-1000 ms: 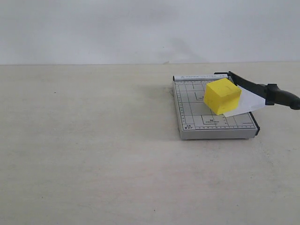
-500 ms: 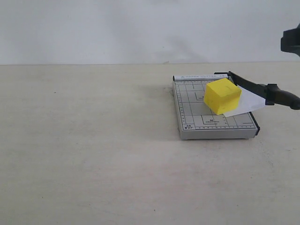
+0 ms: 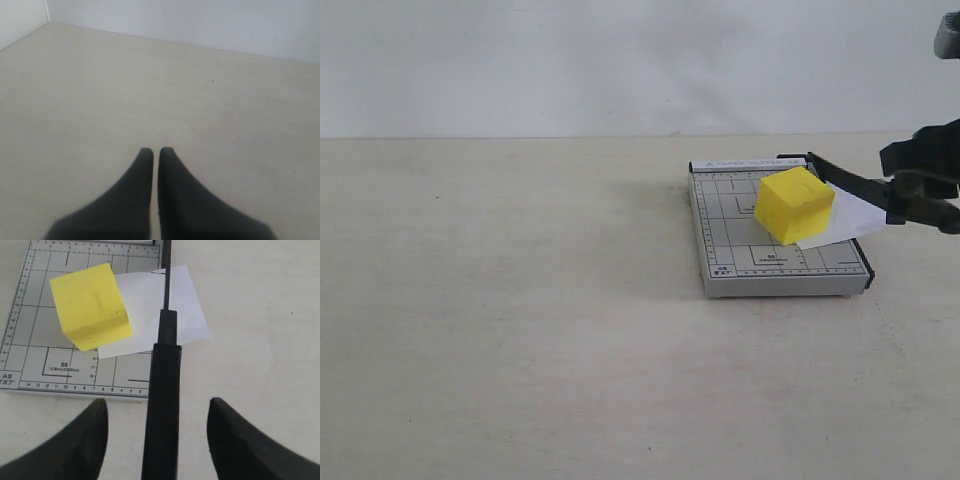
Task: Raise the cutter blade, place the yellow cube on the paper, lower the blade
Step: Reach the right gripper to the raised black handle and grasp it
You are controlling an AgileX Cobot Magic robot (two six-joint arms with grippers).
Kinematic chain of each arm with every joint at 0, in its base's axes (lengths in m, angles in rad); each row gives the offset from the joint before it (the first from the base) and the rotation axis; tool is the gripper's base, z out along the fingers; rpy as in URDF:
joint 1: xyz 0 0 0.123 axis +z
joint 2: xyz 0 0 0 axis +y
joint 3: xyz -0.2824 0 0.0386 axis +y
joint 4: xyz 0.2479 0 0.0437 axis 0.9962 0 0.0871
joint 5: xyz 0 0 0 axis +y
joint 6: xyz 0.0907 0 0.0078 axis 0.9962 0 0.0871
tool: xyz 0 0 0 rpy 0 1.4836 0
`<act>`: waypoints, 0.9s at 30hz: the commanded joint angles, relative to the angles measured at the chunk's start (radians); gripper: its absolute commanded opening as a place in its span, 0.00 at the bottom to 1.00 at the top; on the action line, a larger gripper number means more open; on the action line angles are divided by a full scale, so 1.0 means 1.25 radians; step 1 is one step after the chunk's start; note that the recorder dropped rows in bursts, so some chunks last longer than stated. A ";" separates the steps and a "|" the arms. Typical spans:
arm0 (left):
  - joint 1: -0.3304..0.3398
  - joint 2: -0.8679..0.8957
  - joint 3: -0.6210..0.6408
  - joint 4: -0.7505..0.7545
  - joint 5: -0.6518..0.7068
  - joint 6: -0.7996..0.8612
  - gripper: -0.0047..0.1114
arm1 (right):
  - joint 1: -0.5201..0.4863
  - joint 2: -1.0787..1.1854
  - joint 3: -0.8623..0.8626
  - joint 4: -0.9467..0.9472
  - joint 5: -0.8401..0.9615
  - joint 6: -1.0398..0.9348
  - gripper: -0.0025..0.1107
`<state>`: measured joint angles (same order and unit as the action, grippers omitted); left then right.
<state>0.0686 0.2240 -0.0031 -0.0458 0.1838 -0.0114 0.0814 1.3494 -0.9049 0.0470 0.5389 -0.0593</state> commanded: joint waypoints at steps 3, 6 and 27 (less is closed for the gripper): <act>0.002 -0.006 0.002 0.004 0.006 -0.010 0.08 | -0.001 0.007 -0.004 -0.007 0.024 0.013 0.33; 0.002 -0.006 0.002 0.004 0.004 -0.010 0.08 | -0.001 0.007 -0.004 -0.007 0.034 0.013 0.33; -0.002 -0.179 0.002 0.010 0.095 -0.008 0.08 | -0.001 0.012 0.008 -0.007 0.080 0.019 0.02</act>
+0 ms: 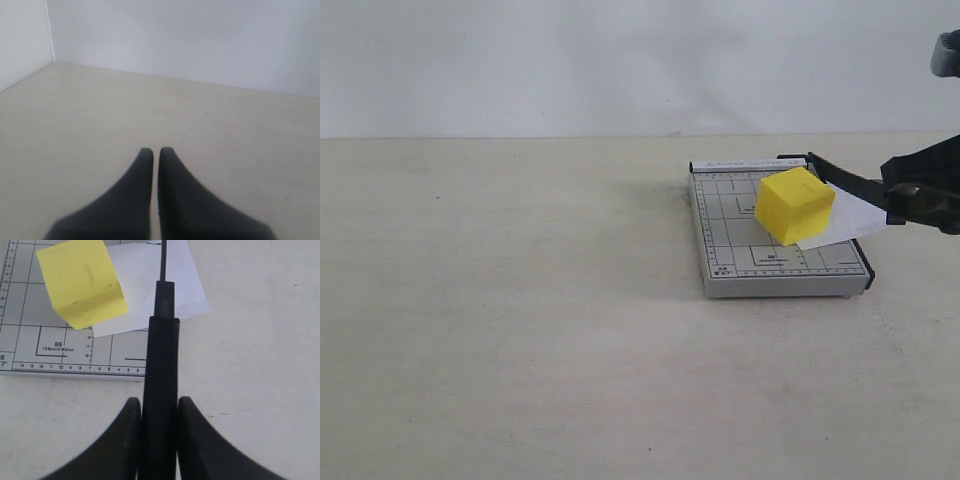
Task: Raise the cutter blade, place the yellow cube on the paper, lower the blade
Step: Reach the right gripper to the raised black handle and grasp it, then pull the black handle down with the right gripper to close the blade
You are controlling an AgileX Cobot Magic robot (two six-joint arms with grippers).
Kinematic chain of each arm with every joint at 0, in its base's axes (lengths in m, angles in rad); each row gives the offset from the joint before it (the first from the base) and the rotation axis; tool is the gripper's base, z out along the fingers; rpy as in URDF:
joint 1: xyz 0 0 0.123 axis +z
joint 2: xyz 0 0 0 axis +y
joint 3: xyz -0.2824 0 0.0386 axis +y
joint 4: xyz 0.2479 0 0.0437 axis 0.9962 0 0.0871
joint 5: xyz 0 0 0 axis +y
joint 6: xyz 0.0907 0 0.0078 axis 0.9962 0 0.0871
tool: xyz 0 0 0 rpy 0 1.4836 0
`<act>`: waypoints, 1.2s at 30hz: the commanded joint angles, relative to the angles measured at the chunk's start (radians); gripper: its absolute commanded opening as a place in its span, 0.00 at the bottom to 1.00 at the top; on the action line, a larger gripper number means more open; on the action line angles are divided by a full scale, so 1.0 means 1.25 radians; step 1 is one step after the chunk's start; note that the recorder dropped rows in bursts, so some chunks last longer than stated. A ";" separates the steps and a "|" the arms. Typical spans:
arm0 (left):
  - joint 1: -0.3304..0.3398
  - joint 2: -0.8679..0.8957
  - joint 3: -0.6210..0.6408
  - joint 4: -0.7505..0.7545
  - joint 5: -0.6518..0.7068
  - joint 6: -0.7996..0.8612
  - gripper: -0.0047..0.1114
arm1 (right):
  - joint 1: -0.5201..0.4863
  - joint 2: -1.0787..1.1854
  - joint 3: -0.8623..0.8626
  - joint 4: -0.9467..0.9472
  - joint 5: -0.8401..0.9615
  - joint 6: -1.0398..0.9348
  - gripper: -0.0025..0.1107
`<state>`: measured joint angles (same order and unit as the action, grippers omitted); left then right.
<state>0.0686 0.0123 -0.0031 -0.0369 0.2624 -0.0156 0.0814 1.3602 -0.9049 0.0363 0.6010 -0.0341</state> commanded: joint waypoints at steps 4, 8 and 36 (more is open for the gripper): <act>-0.002 -0.010 0.002 0.003 0.033 -0.005 0.08 | -0.001 0.022 0.056 0.002 0.008 -0.001 0.02; -0.002 -0.010 0.002 0.003 0.033 -0.007 0.08 | -0.001 0.040 0.118 0.010 -0.035 -0.001 0.02; -0.002 -0.010 0.002 0.003 -0.030 -0.005 0.08 | -0.001 0.133 0.212 0.045 -0.186 -0.001 0.07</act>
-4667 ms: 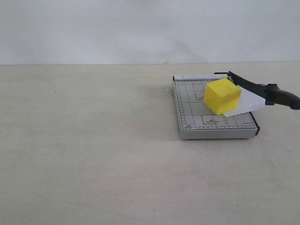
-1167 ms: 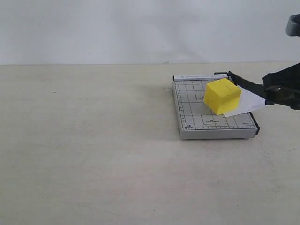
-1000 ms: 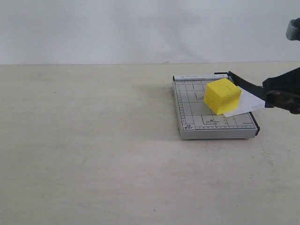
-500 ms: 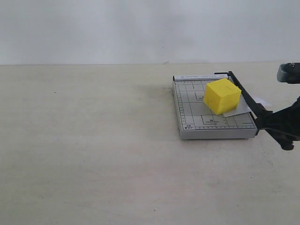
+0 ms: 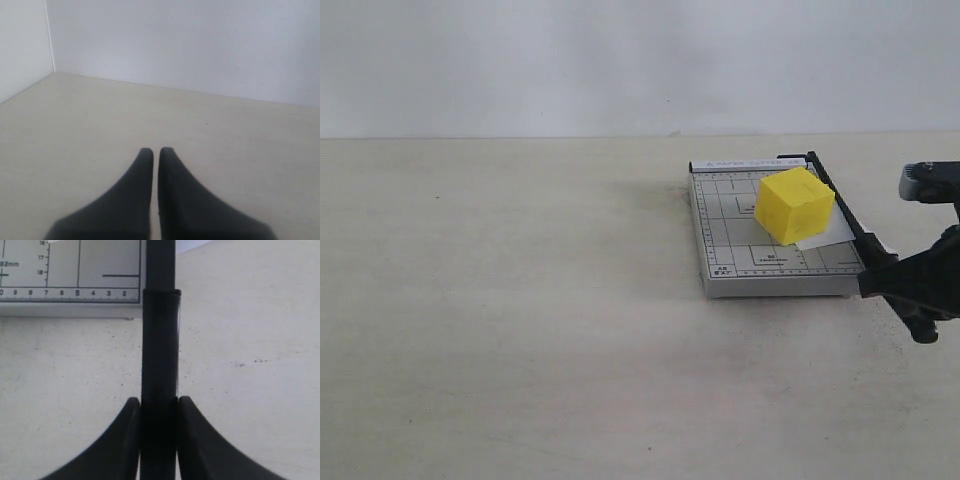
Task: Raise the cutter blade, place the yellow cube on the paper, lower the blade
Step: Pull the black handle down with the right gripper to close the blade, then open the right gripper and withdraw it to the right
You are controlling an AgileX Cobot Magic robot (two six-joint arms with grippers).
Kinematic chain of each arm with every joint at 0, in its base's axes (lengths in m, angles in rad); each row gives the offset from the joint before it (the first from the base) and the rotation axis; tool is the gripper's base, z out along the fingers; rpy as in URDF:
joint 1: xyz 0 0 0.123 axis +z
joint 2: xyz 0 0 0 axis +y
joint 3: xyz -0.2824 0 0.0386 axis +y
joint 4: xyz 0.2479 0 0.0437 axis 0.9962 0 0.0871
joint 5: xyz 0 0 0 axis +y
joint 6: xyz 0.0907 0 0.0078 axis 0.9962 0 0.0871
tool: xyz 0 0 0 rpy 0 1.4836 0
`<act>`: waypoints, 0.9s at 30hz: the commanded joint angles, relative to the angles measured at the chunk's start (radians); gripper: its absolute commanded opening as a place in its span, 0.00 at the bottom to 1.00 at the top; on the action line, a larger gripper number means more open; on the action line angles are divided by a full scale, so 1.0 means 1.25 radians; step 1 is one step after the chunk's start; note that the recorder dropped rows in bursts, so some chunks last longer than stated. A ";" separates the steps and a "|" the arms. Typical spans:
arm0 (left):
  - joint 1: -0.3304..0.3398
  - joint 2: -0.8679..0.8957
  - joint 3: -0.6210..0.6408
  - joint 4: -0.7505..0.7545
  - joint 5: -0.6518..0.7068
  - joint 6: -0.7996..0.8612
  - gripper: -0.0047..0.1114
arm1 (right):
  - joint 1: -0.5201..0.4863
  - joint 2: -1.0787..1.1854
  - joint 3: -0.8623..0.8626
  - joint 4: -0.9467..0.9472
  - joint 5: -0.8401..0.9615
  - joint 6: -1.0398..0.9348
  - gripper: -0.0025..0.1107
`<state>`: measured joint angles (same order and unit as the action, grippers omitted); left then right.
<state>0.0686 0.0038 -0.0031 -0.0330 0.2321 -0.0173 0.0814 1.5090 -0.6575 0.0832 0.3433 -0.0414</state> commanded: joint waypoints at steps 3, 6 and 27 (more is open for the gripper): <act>-0.002 -0.003 0.002 0.000 -0.006 -0.004 0.08 | -0.001 0.014 0.014 0.008 0.022 0.005 0.25; -0.002 -0.003 0.002 0.000 -0.006 -0.004 0.08 | -0.001 0.014 0.014 0.008 0.020 0.005 0.37; -0.002 -0.003 0.002 0.000 -0.006 -0.004 0.08 | -0.001 -0.445 0.014 -0.002 0.390 0.050 0.17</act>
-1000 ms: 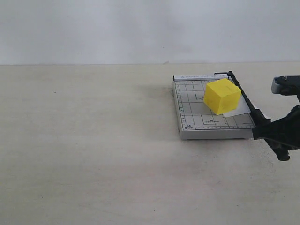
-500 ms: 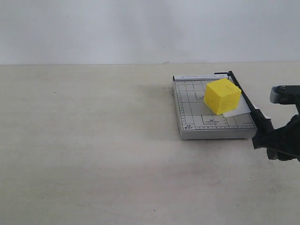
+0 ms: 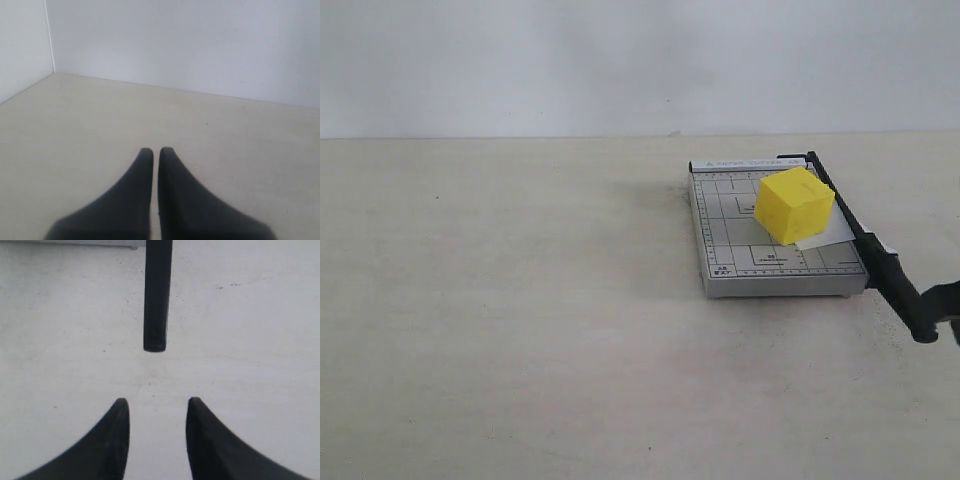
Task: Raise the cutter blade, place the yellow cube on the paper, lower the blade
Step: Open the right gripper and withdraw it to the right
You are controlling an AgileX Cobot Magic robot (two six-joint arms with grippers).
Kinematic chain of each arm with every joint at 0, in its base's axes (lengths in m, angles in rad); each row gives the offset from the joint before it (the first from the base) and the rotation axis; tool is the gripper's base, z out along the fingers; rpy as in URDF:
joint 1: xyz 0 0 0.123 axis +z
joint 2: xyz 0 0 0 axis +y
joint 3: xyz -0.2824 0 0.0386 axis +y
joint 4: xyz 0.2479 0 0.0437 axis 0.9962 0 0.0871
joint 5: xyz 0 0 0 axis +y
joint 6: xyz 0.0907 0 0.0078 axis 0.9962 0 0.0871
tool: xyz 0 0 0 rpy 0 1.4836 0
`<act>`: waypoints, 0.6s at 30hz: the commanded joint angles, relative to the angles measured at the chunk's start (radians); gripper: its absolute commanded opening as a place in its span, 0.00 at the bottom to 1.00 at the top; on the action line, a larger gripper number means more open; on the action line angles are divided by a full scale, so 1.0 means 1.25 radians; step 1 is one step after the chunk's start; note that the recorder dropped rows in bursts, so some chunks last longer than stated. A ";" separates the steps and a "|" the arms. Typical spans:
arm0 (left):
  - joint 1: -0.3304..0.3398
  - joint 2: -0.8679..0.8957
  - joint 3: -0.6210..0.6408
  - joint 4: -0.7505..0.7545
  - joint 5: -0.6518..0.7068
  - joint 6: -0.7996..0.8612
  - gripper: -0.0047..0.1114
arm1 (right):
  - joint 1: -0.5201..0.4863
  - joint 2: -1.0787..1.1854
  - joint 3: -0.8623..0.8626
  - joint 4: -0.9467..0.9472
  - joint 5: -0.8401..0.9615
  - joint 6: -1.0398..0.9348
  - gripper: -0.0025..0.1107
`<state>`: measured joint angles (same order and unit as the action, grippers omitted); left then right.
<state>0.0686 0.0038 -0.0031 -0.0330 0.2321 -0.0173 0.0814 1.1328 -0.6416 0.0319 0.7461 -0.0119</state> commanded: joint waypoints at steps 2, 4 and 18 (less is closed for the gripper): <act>-0.002 -0.003 0.002 0.000 -0.006 -0.004 0.08 | -0.001 -0.233 0.002 0.090 0.067 0.028 0.02; -0.002 -0.003 0.002 0.000 -0.006 -0.004 0.08 | -0.001 -0.334 0.002 0.122 0.017 0.025 0.02; -0.002 -0.003 0.002 0.000 -0.006 -0.004 0.08 | -0.001 -0.750 0.008 0.095 -0.226 -0.169 0.02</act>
<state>0.0686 0.0038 -0.0031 -0.0330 0.2321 -0.0173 0.0814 0.1902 -0.6416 0.1788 0.4202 -0.1948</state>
